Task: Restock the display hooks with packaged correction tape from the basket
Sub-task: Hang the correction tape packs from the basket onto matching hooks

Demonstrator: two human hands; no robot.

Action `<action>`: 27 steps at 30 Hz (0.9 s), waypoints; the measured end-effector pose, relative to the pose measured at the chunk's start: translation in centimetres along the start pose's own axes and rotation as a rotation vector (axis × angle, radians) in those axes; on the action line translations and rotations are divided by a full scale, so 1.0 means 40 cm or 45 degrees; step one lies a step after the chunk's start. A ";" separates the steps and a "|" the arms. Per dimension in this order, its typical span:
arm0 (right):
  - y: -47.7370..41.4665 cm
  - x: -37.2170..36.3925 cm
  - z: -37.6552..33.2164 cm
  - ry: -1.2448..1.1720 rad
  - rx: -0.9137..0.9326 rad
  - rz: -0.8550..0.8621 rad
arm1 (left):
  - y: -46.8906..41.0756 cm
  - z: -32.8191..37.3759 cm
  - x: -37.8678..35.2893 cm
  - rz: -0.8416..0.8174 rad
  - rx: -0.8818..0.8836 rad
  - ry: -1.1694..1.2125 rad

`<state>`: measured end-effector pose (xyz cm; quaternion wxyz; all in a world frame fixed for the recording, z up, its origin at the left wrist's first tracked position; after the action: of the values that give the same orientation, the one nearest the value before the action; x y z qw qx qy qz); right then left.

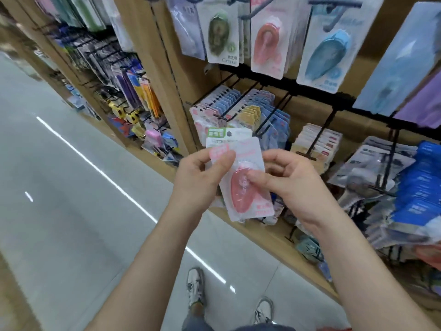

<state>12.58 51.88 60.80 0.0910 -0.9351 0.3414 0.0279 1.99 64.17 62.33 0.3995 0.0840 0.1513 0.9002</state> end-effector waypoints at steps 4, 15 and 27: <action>-0.047 -0.068 0.026 -0.100 -0.075 0.071 | -0.039 0.015 0.077 -0.020 -0.002 0.136; -0.225 -0.273 0.006 0.152 0.080 0.254 | -0.216 0.099 0.230 -0.538 -0.019 0.120; -0.171 -0.224 -0.080 0.635 0.172 0.833 | -0.302 0.280 0.146 -0.738 -0.308 0.038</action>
<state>10.09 62.07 66.00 0.0530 -0.7473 0.6331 -0.1947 9.53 78.50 68.95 0.6444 -0.0240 0.0667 0.7614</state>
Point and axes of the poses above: each hand's wrist, its own y-axis away from the middle knuckle, its own x-axis out of the back of the hand, z = x × y, the point moved 6 cm from there along -y, towards the middle knuckle, and after that the axes turned 13 degrees about x, right-handed, at the moved point
